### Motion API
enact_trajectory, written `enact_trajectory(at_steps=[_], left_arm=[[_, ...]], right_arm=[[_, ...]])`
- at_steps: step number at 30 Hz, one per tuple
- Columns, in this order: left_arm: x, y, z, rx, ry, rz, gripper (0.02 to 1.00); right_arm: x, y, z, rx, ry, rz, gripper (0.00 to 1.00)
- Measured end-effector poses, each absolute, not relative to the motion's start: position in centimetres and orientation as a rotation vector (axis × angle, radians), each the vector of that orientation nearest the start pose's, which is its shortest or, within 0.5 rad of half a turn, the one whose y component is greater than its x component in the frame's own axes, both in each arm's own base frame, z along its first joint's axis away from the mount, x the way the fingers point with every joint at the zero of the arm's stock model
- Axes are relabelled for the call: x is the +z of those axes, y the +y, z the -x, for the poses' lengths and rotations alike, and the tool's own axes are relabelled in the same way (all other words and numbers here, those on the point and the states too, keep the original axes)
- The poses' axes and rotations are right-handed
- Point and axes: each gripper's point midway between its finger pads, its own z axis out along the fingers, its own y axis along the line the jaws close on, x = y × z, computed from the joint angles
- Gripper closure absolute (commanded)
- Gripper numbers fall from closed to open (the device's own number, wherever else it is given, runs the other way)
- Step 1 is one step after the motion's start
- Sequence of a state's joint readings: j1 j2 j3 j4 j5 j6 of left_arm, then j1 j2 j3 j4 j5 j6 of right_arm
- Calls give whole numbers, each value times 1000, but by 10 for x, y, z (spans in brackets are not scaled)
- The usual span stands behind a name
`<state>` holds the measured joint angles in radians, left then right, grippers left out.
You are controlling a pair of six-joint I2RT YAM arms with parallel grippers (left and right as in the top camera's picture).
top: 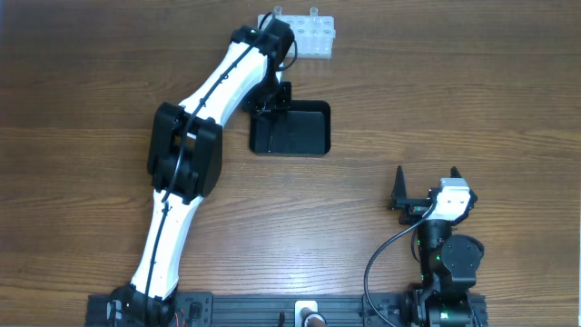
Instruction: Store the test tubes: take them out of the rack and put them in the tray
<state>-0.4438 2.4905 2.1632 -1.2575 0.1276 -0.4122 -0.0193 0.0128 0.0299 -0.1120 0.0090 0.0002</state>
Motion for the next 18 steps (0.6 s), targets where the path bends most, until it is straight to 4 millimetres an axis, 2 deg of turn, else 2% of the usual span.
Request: enact_trajectory(at_steps=[2, 5, 7, 9, 11, 14, 18], left_arm=[[13, -230, -423, -187, 3185, -65, 643], [38, -241, -431, -225, 3115, -95, 621], [65, -249, -440, -261, 3038, -111, 584], [100, -254, -451, -286, 2937, -121, 487], [137, -256, -468, -295, 2805, -122, 391], [179, -254, -496, -279, 2620, -92, 347], [202, -249, -527, -229, 2465, -70, 312]], right_arm=[[158, -6, -245, -22, 1666, -23, 7], [158, -6, -245, -22, 1665, -23, 9], [158, -6, -245, -22, 1665, -23, 7], [158, -6, -245, -22, 1665, -23, 7], [158, -6, -245, -22, 1665, -23, 9], [158, -6, -245, -22, 1665, -23, 7], [158, -6, -245, -22, 1665, -23, 9]])
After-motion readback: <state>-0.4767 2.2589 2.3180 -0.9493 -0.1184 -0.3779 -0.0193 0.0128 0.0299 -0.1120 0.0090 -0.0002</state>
